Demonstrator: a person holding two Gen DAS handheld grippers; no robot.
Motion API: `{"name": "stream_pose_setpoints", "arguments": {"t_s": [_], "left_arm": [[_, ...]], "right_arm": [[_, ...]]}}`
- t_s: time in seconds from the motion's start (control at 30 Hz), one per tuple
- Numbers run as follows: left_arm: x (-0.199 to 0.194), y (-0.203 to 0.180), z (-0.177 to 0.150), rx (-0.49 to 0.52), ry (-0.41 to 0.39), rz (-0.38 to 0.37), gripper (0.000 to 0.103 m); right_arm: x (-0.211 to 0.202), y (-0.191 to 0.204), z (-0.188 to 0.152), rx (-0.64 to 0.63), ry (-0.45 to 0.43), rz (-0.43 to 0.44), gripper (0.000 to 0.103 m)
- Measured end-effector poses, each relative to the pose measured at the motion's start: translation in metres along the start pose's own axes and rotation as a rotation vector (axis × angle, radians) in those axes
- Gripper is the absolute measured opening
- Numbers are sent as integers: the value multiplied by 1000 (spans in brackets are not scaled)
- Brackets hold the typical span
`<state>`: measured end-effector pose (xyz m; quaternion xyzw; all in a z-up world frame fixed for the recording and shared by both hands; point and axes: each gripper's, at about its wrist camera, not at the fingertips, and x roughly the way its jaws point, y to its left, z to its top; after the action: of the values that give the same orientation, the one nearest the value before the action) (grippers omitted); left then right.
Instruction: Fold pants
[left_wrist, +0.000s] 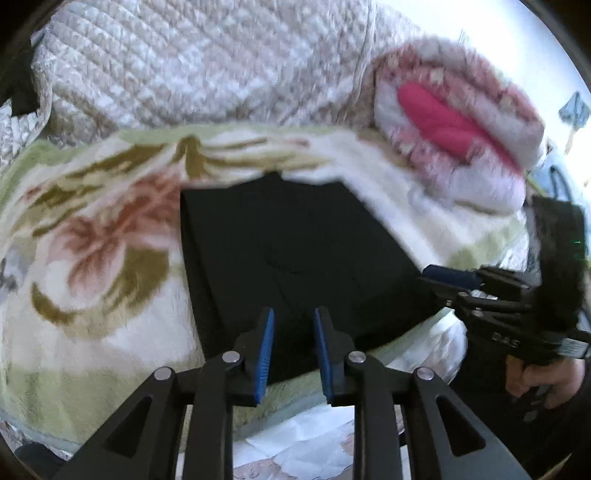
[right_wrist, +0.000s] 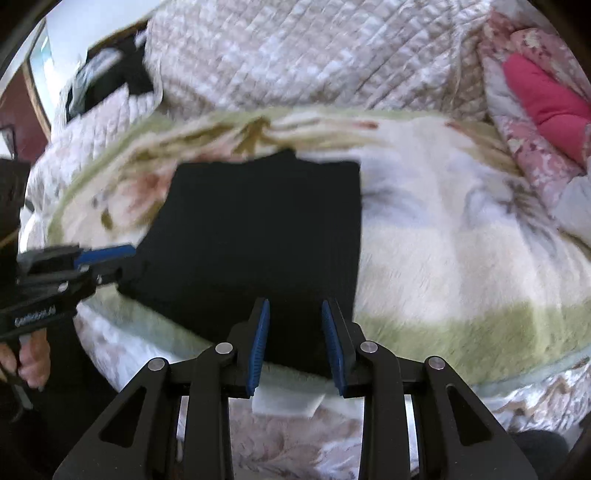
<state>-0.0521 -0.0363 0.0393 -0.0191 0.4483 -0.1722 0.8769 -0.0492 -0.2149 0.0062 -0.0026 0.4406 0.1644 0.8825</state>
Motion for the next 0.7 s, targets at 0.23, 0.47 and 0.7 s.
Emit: {"name": "stream_pose_setpoints", "arguments": {"t_s": [0.23,0.47,0.7], "left_arm": [[7,6,-8,25,-32,35,26],[6,17,0,-9,-16,60,27],[22,37,52,-23,-48,101,26]], "right_arm": [[6,2,-4,-65,-19,4,31],[-3,0,12,-51,-39,8,32],[25,-4,68,-33,-52,40,32]]}}
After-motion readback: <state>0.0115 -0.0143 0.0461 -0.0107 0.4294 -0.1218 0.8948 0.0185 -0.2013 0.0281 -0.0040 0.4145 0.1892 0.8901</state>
